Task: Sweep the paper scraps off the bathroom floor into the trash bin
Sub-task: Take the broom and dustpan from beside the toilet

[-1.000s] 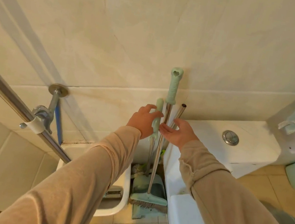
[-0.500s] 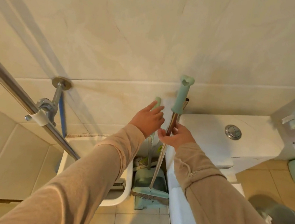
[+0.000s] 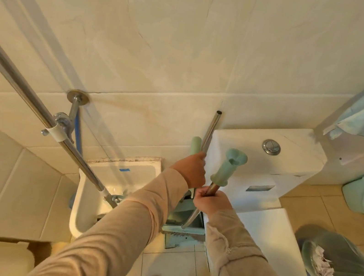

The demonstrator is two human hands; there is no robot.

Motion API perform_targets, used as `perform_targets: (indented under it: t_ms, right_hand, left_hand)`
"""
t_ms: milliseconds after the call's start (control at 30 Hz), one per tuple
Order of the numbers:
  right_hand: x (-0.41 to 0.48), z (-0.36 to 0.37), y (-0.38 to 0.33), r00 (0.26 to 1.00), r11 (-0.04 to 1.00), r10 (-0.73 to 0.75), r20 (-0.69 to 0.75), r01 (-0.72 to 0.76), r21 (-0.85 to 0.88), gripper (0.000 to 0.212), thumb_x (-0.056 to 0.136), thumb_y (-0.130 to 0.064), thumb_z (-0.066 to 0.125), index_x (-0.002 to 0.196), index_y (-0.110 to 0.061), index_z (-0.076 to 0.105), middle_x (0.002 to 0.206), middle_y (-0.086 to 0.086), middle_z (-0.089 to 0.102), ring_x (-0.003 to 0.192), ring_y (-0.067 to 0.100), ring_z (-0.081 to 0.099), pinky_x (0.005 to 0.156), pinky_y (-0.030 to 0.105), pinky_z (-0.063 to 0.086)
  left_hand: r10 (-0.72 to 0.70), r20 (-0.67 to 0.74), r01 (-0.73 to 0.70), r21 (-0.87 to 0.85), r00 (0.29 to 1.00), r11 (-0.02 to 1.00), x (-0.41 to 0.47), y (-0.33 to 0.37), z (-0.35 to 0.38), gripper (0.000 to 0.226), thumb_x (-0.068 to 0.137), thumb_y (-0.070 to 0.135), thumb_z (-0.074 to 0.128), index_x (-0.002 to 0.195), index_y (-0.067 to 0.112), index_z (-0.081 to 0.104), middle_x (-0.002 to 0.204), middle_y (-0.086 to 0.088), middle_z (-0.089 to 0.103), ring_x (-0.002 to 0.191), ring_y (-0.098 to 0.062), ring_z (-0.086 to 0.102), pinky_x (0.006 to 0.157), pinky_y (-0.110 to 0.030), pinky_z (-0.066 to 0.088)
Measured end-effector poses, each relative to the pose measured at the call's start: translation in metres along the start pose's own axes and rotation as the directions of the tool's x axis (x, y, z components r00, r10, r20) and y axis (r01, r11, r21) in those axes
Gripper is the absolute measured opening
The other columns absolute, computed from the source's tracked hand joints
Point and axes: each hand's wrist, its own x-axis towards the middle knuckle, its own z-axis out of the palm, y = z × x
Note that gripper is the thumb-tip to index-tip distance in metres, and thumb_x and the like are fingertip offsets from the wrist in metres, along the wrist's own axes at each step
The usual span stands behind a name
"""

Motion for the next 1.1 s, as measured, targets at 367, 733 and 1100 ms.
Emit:
perform_targets:
  t_ms: [367,733,1100]
  right_hand:
    - [-0.009,-0.060,0.043,0.999,0.966,0.022,0.047,-0.033,0.256,0.070,0.095,-0.009,0.035,0.026,-0.002,0.042,0.019,0.005,0.030,0.017,0.015,0.040,0.031,0.009,0.041]
    - [-0.021,-0.110,0.146,0.995,0.777,-0.092,0.042,0.045,0.628,0.064,0.100,-0.016,0.028,0.039,-0.005,0.043,0.019,0.008,0.033,0.013,0.014,0.037,0.027,0.010,0.037]
    - [-0.051,-0.167,0.220,0.982,0.746,-0.174,-0.072,0.179,0.641,0.040,0.096,0.000,0.031,0.058,-0.010,0.029,0.021,0.008,0.029,0.013,0.014,0.034,0.029,0.011,0.040]
  left_hand:
    - [0.046,-0.284,-0.033,0.050,0.958,0.998,-0.031,0.015,0.019,0.014,0.087,0.006,0.062,0.098,0.010,0.070,0.111,-0.007,0.071,0.105,-0.024,0.062,0.102,-0.034,0.035]
    - [0.257,-0.332,-0.199,0.198,0.908,0.960,-0.068,0.009,0.067,0.020,0.093,0.008,0.051,0.105,0.007,0.067,0.107,-0.007,0.070,0.101,-0.027,0.065,0.081,-0.034,0.047]
    - [0.441,-0.424,-0.320,0.328,0.791,0.889,-0.117,0.076,0.040,0.019,0.089,0.021,0.061,0.104,0.013,0.068,0.107,-0.006,0.071,0.101,-0.027,0.066,0.079,-0.034,0.049]
